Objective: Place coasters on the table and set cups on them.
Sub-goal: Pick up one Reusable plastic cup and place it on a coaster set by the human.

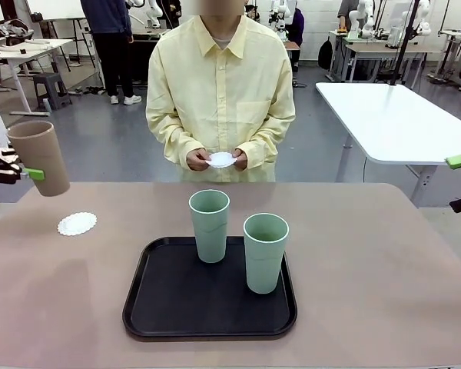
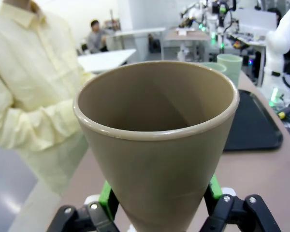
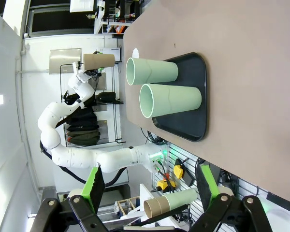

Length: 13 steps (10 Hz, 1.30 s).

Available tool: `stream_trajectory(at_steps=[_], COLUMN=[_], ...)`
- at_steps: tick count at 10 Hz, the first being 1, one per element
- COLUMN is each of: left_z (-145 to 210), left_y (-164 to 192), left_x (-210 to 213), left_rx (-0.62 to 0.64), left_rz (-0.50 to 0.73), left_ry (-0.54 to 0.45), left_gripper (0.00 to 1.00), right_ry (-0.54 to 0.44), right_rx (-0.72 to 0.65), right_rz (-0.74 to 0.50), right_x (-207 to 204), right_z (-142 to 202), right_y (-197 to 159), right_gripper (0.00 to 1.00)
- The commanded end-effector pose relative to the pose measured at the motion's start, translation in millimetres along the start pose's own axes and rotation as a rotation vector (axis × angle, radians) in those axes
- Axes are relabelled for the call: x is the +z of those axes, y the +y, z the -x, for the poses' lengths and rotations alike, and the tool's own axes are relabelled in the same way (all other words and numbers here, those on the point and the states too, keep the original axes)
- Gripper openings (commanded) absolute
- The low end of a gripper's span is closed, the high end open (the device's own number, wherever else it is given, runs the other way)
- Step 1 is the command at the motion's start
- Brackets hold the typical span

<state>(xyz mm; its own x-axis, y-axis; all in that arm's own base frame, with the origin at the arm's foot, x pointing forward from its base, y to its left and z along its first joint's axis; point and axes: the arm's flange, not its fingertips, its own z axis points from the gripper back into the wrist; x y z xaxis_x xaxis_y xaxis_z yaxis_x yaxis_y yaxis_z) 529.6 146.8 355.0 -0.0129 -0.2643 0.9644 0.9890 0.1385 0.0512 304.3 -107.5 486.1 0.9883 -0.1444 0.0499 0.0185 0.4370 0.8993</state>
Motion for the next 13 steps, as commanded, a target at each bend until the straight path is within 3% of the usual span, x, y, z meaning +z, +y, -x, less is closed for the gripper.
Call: stream_trajectory(at_steps=[1, 4, 13], left_z=[25, 52, 81], left_y=[13, 14, 22], left_x=[0, -8, -35], left_rx=[0.009, 0.006, 0.019], left_rz=[0.032, 0.025, 0.032], left_ry=[-0.011, -0.006, -0.007], left_gripper=[0.84, 0.84, 0.84], right_ry=[-0.011, -0.011, -0.011], right_rx=[0.018, 0.018, 0.018], right_rz=[-0.036, -0.036, -0.036], right_x=[-2, -2, -2], right_z=[-3, -3, -3], right_y=[2, 2, 2], right_gripper=[1.00, 1.00, 1.00])
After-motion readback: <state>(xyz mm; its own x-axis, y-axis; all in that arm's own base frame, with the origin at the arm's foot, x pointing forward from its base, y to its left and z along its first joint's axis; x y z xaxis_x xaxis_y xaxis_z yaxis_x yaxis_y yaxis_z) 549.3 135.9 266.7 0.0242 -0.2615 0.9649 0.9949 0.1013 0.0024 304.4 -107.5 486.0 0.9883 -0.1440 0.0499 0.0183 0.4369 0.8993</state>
